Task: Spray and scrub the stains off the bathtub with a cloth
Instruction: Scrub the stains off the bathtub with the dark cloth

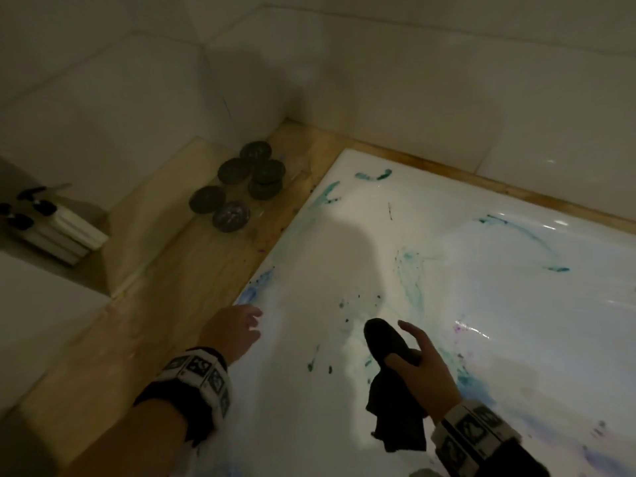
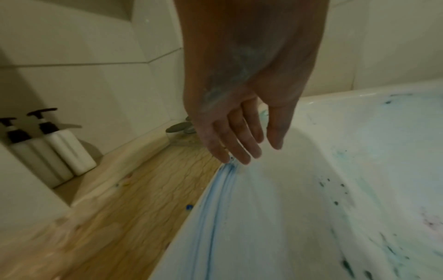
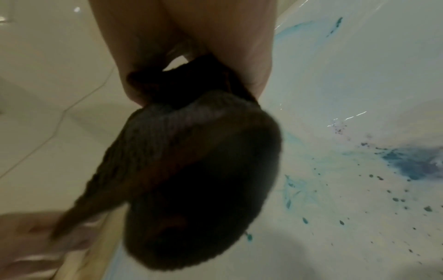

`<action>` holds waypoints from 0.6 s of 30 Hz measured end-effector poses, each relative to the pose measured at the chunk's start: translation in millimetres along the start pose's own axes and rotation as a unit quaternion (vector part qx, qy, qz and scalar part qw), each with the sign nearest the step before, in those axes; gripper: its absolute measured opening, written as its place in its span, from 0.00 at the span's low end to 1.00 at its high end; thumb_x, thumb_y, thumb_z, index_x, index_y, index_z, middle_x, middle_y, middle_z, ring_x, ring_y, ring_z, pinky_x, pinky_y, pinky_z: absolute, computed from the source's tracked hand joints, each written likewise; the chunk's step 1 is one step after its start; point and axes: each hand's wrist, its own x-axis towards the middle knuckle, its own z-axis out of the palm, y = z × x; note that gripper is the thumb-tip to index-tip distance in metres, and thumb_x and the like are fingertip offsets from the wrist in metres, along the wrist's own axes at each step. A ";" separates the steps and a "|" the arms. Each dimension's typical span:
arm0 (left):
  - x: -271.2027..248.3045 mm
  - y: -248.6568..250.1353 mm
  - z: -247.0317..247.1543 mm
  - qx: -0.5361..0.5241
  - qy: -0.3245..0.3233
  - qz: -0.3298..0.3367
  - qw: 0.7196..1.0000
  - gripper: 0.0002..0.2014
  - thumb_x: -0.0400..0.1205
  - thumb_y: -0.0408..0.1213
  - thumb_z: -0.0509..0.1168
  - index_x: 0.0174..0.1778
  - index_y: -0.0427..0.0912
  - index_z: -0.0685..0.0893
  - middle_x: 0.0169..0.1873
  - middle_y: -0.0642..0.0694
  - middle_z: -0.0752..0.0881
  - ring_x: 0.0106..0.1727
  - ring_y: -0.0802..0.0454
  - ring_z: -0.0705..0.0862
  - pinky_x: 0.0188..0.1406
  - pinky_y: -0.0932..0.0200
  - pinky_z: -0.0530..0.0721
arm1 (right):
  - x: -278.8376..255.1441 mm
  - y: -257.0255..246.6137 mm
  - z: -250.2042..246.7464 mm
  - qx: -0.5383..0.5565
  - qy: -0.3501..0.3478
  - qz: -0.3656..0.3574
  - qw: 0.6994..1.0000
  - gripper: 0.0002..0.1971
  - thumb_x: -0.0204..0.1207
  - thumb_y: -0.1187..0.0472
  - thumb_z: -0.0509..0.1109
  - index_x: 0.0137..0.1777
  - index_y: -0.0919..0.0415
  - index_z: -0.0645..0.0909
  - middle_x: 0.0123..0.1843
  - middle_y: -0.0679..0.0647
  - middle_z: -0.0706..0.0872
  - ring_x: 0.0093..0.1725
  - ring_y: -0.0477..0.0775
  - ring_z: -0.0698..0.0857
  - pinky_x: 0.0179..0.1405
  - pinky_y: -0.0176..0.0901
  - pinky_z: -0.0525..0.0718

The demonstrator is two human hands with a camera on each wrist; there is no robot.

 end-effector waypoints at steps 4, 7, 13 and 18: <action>31.2 2.4 6.9 -0.002 0.047 -0.020 0.999 0.20 0.79 0.33 0.67 0.68 0.38 0.77 0.61 0.42 0.82 0.60 0.48 0.80 0.60 0.62 0.74 | 36.8 3.5 -22.8 0.008 0.038 0.047 0.998 0.23 0.73 0.61 0.73 0.65 0.50 0.68 0.53 0.61 0.83 0.52 0.62 0.84 0.60 0.55 0.79; 63.5 18.6 6.4 0.005 0.075 -0.004 0.997 0.23 0.80 0.36 0.67 0.72 0.40 0.73 0.66 0.44 0.78 0.66 0.48 0.77 0.64 0.62 0.72 | 58.6 2.3 -38.0 -0.011 0.049 0.062 0.997 0.20 0.72 0.62 0.73 0.60 0.51 0.70 0.53 0.61 0.85 0.51 0.61 0.84 0.59 0.51 0.79; 131.1 49.6 4.6 0.129 0.097 -0.025 0.987 0.38 0.80 0.54 0.63 0.81 0.46 0.53 0.80 0.46 0.58 0.80 0.48 0.59 0.79 0.55 0.57 | 107.1 -19.8 -67.3 -0.057 0.079 0.053 0.994 0.25 0.73 0.63 0.73 0.67 0.51 0.69 0.48 0.58 0.84 0.46 0.58 0.82 0.50 0.41 0.72; 171.5 65.4 4.6 0.179 0.050 -0.064 0.981 0.45 0.77 0.58 0.64 0.82 0.44 0.46 0.81 0.45 0.51 0.81 0.46 0.54 0.80 0.51 0.53 | 157.3 -66.6 -81.8 -0.153 0.087 0.004 0.984 0.25 0.74 0.62 0.71 0.69 0.49 0.67 0.50 0.58 0.84 0.47 0.60 0.84 0.49 0.47 0.80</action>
